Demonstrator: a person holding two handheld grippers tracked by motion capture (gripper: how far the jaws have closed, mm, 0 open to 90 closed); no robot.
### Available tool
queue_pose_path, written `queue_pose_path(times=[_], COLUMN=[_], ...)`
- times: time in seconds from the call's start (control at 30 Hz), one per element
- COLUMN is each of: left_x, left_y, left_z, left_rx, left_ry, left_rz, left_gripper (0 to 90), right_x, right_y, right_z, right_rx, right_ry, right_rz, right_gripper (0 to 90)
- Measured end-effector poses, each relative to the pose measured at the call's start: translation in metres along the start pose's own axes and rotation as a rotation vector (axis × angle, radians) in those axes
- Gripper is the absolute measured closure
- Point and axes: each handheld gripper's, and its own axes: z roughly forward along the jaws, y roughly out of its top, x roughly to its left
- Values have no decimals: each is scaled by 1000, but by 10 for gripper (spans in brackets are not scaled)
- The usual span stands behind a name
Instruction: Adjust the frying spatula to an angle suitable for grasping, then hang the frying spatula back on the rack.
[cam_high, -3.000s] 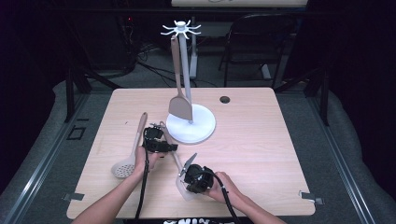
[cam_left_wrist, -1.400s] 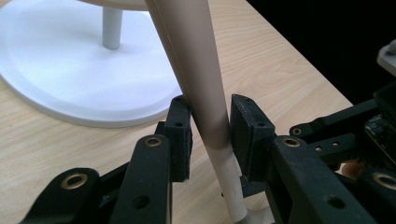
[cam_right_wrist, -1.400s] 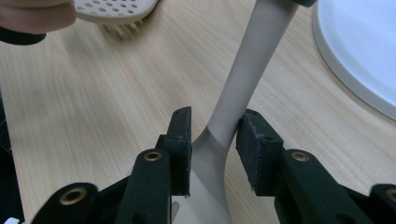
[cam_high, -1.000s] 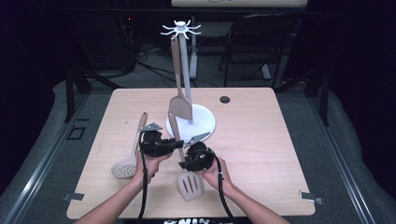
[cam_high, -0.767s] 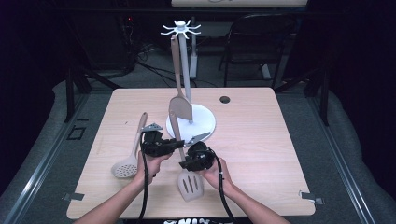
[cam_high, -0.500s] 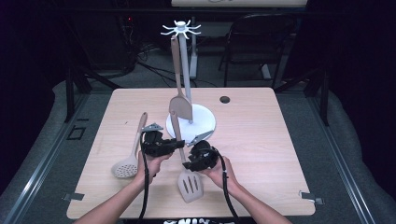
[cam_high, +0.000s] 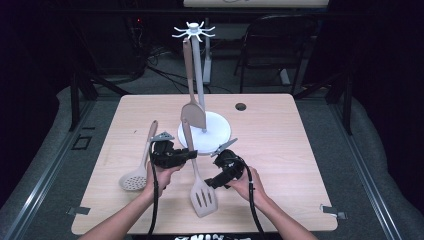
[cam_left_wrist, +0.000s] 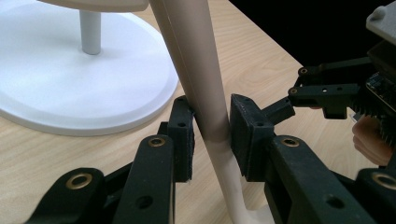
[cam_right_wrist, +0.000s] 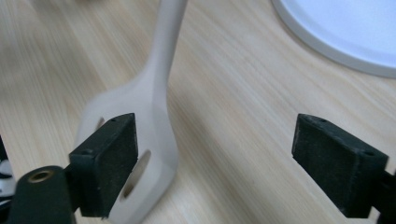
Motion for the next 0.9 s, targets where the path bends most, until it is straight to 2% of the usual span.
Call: queue_pose_path(times=[0.03,0.13,0.4,0.53,0.7,0.83,0.9], left_x=[0,0,-1,-1,-1,-6,-8], left_y=[0,1,1,2,2,5,8], left_z=[0,0,0,1,-1,-1,-1], left_rx=[3,3,-1,2,-12,-18,-17], left_ry=[-1,-1,-9,-11,-33,-44,-54], left_rz=[1,5,7,-6,-19,-10,-14], left_gripper=[709,709,712,717,725,735,740], right_x=[-2,-5,-15,-19,-26,-32,-32], right_y=[-1,-4,-12,-18,-29,-35,-34], right_z=[-1,-3,-14,-18,-29,-29,-29], right_rx=[22,42,50,61,65,86,79], right_ry=[-9,-31,-90,-142,-160,-162,-167], right_rz=[-12,-22,-15,-20,-7,12,8], right_gripper=[100,66,60,62,67,67,68])
